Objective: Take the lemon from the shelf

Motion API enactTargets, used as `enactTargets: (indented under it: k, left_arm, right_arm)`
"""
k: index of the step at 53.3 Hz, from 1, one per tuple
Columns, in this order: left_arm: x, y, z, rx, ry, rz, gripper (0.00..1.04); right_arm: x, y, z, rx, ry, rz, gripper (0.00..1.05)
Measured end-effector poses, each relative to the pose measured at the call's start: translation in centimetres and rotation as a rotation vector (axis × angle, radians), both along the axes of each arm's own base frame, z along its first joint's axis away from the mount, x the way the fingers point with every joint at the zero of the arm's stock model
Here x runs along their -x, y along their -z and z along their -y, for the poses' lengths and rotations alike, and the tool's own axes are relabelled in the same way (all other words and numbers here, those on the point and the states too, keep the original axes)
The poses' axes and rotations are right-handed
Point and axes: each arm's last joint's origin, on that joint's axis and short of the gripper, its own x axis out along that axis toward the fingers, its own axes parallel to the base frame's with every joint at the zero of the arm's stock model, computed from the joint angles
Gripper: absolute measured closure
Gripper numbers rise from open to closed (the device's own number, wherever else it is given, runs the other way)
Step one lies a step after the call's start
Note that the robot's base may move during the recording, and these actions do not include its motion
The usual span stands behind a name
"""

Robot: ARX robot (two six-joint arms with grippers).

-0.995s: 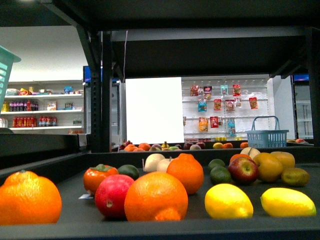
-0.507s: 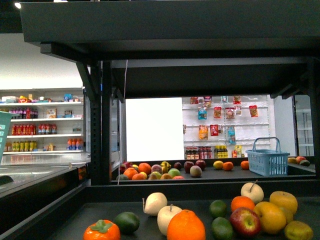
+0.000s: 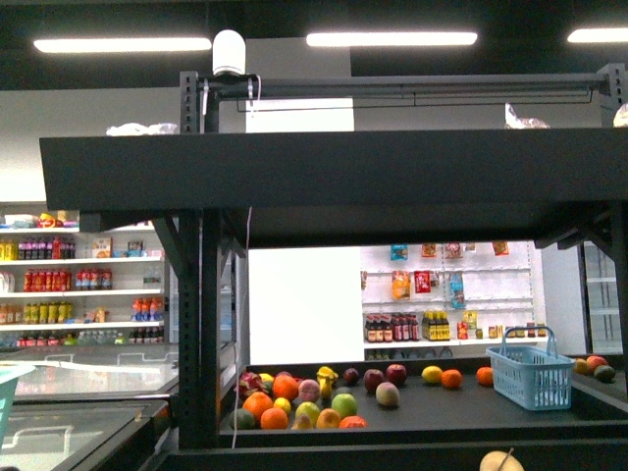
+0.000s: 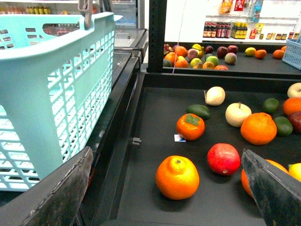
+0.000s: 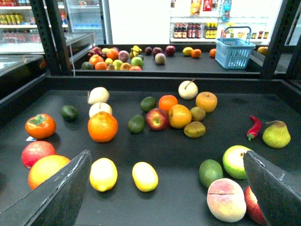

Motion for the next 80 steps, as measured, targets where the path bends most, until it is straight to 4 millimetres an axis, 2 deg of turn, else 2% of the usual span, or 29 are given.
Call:
enactTargets:
  k: [9, 14, 17, 24, 30, 39, 44, 59, 69, 80]
  left_arm:
    - [0.0, 0.0, 0.0, 0.000, -0.001, 0.000, 0.08]
    - [-0.1, 0.3, 0.3, 0.181, -0.097, -0.068, 0.08]
    - [-0.2, 0.2, 0.8, 0.311, -0.051, -0.105, 0.08]
    - [-1.3, -2.5, 0.6, 0.566, 0.024, -0.132, 0.08]
    - [-3.6, -5.5, -1.2, 0.763, 0.047, -0.124, 0.08]
    - [-9.7, -9.2, -6.1, 1.023, -0.058, -0.077, 0.08]
    - [-13.3, -10.1, -8.2, 1.146, -0.122, -0.069, 0.08]
    - [-21.3, -10.5, -11.5, 1.340, -0.180, -0.068, 0.08]
    - [-24.4, -10.4, -12.7, 1.366, -0.202, -0.069, 0.08]
    - [-25.8, -11.3, -13.9, 1.363, -0.210, -0.052, 0.08]
  right_arm:
    - [0.0, 0.0, 0.0, 0.000, 0.000, 0.000, 0.08]
    - [0.0, 0.0, 0.0, 0.000, 0.000, 0.000, 0.08]
    - [0.0, 0.0, 0.0, 0.000, 0.000, 0.000, 0.08]
    - [0.0, 0.0, 0.0, 0.000, 0.000, 0.000, 0.08]
    - [0.0, 0.0, 0.0, 0.000, 0.000, 0.000, 0.08]
    - [0.0, 0.0, 0.0, 0.000, 0.000, 0.000, 0.08]
    - [0.0, 0.0, 0.0, 0.000, 0.000, 0.000, 0.08]
    - [0.0, 0.0, 0.0, 0.000, 0.000, 0.000, 0.08]
    - [0.0, 0.0, 0.0, 0.000, 0.000, 0.000, 0.08]
    - [0.0, 0.0, 0.0, 0.000, 0.000, 0.000, 0.08]
